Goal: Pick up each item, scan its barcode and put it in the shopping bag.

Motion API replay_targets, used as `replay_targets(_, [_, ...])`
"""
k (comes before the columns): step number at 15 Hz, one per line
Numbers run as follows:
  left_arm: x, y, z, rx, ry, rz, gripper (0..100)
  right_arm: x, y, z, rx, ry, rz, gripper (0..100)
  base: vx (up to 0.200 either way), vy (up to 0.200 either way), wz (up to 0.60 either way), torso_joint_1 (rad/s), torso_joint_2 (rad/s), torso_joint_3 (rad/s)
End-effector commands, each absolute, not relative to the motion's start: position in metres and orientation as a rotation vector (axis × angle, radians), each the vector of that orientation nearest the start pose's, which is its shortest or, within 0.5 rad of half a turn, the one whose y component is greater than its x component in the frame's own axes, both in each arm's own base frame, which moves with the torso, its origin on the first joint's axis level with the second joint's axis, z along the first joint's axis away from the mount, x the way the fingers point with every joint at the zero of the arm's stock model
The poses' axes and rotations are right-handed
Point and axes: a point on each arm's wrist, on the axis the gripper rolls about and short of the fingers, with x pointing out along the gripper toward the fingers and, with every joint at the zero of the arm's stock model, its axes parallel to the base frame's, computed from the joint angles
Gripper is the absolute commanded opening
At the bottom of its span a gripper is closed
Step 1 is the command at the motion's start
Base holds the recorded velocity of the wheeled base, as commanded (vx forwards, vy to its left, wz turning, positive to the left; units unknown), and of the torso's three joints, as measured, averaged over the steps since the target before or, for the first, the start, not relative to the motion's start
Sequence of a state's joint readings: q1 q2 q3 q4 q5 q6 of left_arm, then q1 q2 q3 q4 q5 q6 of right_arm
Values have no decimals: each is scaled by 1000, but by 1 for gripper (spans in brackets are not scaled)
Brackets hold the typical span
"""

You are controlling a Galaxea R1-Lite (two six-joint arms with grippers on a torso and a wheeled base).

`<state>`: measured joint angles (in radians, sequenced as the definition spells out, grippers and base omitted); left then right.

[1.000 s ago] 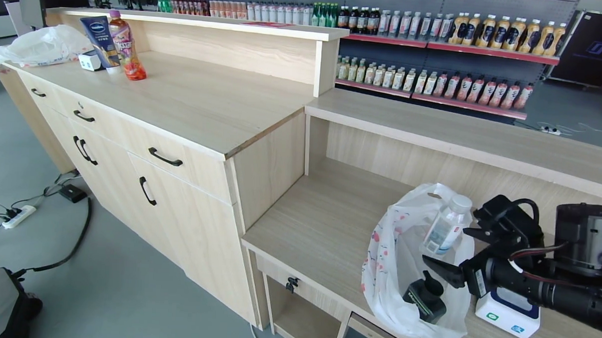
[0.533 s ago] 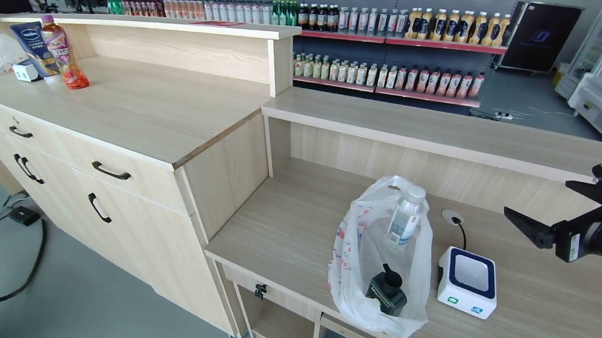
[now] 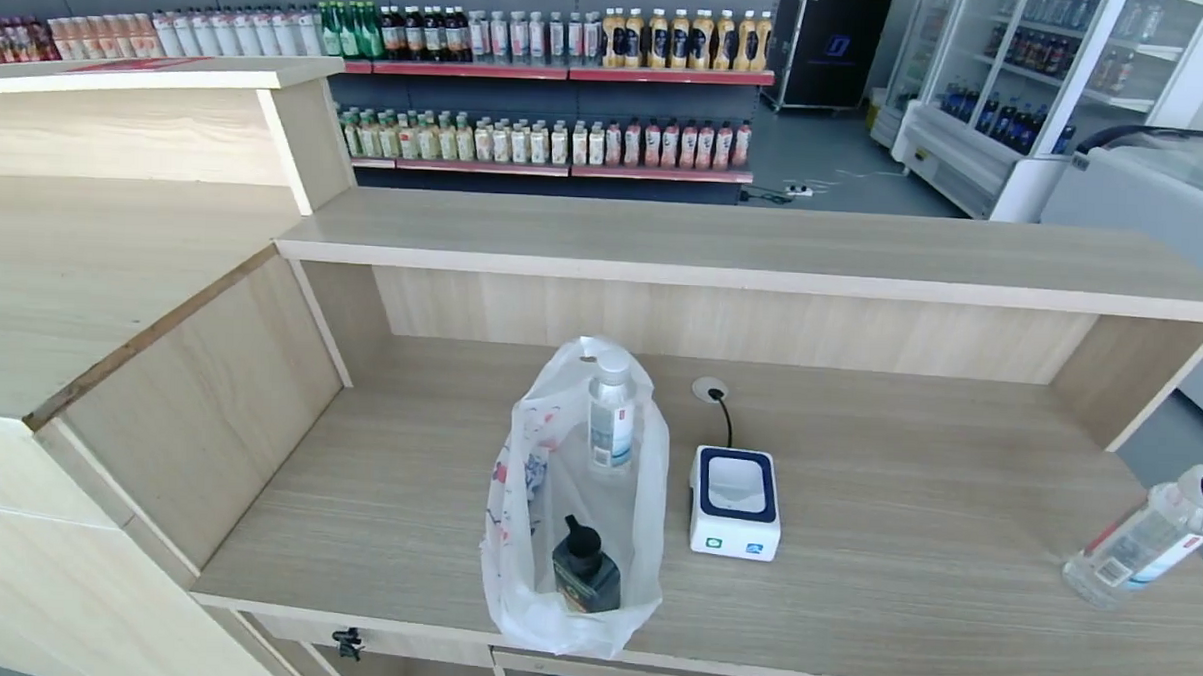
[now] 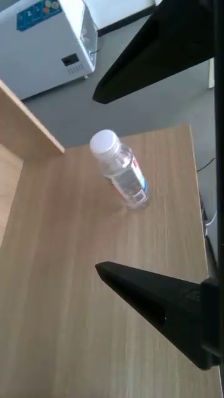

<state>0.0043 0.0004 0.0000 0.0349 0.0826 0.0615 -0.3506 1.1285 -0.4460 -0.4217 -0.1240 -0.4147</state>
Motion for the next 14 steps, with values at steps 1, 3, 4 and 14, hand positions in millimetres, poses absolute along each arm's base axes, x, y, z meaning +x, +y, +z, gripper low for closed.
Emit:
replay_targets(1, [-23,2,72,63,38,86,100,148,-75,176,-335,443,-500,100,0,0,-600,2,-2,-2])
replay_targets(3, [-23,2,72,63,38,86,100,148,-87,151,-313,502,-552,100,0,0,-600,0,5,2])
replay_targets(4, [-23,2,72,63,38,86,100,148,-94,150,-304,513,-579,100,0,0,0,0,0,0])
replay_targets(14, [-23,2,72,63,38,86,100,228,-121,109,-190,430,-205,100,0,0,0,0,0,0])
